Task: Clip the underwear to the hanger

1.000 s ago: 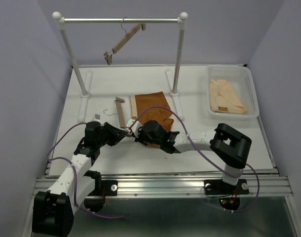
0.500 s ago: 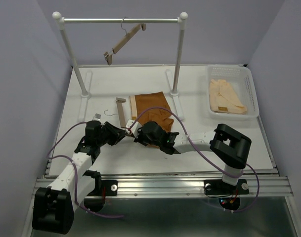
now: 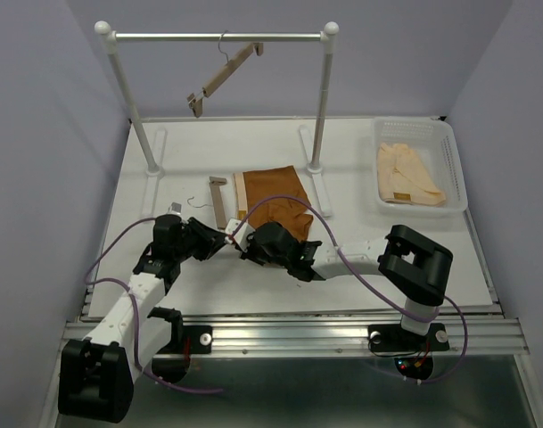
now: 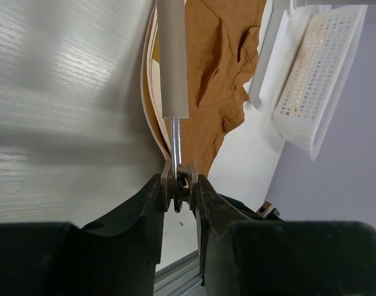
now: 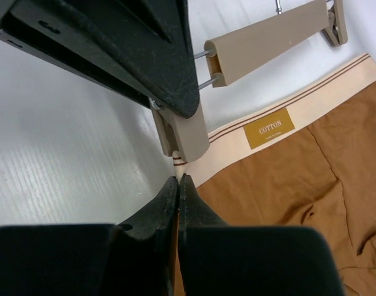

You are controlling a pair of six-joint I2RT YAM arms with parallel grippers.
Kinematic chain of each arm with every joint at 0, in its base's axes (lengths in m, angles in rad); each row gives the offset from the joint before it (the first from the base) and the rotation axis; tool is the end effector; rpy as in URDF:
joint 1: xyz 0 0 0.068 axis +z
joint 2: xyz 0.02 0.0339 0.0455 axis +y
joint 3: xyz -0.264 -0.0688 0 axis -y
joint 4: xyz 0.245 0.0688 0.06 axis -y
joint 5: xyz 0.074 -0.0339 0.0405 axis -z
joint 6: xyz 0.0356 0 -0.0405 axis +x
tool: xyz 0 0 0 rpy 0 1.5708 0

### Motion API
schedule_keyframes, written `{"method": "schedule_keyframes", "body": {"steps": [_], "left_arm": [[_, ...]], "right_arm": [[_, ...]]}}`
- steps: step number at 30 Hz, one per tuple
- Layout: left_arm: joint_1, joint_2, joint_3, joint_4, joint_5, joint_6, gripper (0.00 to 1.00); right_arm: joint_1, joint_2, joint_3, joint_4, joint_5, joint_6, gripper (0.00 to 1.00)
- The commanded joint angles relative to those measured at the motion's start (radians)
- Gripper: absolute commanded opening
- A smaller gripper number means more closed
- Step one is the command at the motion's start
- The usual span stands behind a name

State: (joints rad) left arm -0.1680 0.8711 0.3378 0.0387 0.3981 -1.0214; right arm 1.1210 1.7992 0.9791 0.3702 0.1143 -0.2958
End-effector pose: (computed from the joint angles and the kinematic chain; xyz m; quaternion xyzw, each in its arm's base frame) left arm 0.1806 -0.0446 0.1919 -0.2561 0.8082 -0.4221 0.3210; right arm 0.1729 0.3488 0.1849 -0.5271 0.6619 0.1685 0.5056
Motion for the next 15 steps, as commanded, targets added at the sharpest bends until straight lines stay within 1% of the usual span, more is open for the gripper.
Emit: {"method": "schedule_keyframes", "body": {"steps": [1,6,15], "left_arm": [[0.001,-0.023,0.049,-0.007,-0.002,0.023,0.00],[0.001,-0.006,0.047,0.003,0.005,0.021,0.00],[0.001,-0.014,0.046,-0.002,0.007,0.023,0.00]], "right_arm": [[0.013,-0.009,0.018,0.088,0.016,0.003,0.01],[0.013,-0.008,0.023,0.102,-0.037,0.007,0.01],[0.013,0.003,0.027,0.121,-0.062,0.000,0.01]]}}
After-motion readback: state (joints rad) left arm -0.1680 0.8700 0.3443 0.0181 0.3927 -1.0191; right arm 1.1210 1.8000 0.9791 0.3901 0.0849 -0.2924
